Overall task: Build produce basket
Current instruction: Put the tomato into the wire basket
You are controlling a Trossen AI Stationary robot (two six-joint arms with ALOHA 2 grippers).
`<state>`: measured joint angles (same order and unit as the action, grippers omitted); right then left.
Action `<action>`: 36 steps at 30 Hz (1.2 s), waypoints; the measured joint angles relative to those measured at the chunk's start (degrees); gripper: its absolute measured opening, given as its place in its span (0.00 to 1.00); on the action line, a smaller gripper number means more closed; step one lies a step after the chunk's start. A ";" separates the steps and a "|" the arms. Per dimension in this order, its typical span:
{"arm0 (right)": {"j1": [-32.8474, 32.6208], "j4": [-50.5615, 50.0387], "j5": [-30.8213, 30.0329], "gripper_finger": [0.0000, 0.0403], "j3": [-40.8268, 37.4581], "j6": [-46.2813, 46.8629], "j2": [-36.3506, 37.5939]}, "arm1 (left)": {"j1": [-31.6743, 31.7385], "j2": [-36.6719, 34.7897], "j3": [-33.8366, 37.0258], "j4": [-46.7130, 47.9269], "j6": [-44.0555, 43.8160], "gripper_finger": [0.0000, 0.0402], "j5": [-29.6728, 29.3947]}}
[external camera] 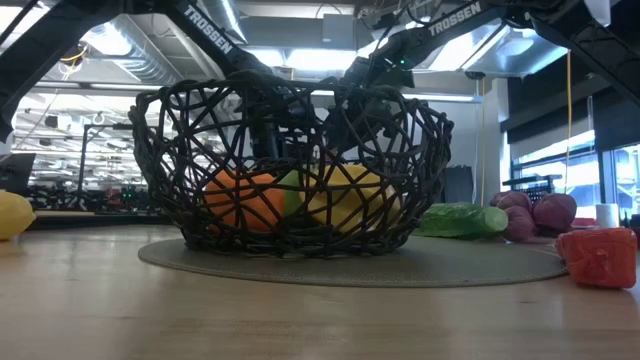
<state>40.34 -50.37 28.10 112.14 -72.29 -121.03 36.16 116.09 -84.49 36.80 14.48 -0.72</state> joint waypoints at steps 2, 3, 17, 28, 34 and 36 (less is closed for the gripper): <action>0.00 0.00 0.00 0.44 0.00 0.00 0.00 | 0.04 0.00 0.00 0.01 -1.25 0.92 -0.89; 0.00 0.00 -0.01 0.44 0.00 0.00 0.00 | 0.04 0.00 0.00 0.00 -1.75 0.92 -1.18; 0.00 -0.02 0.00 0.44 0.00 0.00 0.00 | 0.00 0.00 0.00 0.00 -1.98 0.81 -1.34; 0.00 -0.02 -0.02 0.44 0.01 0.00 0.00 | 0.04 -0.02 -0.07 0.30 -5.81 0.60 -1.52; 0.00 -0.02 -0.02 0.44 0.00 0.00 0.00 | 0.04 -0.07 -0.07 0.72 -4.96 0.59 -1.59; 0.00 -0.02 0.00 0.44 0.00 0.00 0.00 | 0.04 -0.07 -0.07 0.79 -4.94 0.59 -1.61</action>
<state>40.34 -50.39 28.10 112.14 -72.29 -121.03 36.21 116.03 -84.55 37.58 9.54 -2.33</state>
